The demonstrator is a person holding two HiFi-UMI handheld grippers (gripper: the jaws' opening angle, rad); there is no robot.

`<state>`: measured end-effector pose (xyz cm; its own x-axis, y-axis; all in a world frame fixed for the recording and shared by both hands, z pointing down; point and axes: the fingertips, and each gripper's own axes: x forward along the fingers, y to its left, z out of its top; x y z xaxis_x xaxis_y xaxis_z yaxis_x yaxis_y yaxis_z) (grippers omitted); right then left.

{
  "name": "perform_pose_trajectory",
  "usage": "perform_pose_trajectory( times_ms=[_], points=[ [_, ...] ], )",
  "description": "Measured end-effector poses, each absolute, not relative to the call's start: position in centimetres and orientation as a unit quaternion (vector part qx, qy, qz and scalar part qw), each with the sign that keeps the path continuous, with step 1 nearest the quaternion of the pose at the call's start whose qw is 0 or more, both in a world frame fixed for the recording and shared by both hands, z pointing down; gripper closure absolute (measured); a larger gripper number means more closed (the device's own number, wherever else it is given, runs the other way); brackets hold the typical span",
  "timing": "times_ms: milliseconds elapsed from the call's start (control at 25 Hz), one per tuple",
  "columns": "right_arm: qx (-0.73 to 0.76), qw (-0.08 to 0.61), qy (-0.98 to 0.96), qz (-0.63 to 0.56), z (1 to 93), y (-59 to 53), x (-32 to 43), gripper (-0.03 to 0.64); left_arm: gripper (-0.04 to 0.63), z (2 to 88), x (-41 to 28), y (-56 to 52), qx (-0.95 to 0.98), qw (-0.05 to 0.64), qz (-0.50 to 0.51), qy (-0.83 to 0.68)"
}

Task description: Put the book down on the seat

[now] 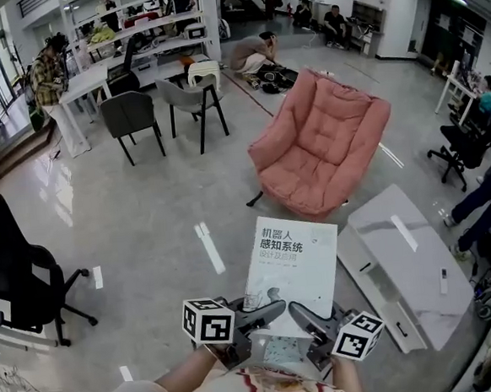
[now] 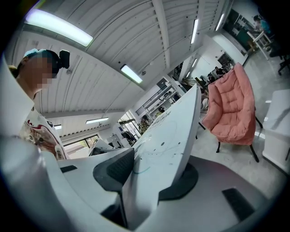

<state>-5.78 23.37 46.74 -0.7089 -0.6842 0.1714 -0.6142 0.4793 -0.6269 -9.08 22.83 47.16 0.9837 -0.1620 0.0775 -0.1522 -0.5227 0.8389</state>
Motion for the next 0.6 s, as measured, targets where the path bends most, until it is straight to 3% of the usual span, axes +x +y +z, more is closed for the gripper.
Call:
perform_pose_trajectory(
  times_ms=[600],
  points=[
    [-0.354,0.035,0.877,-0.324,45.1,2.4,7.8,0.459,0.482,45.5,4.5,2.2,0.880,0.461,-0.035,-0.111]
  ],
)
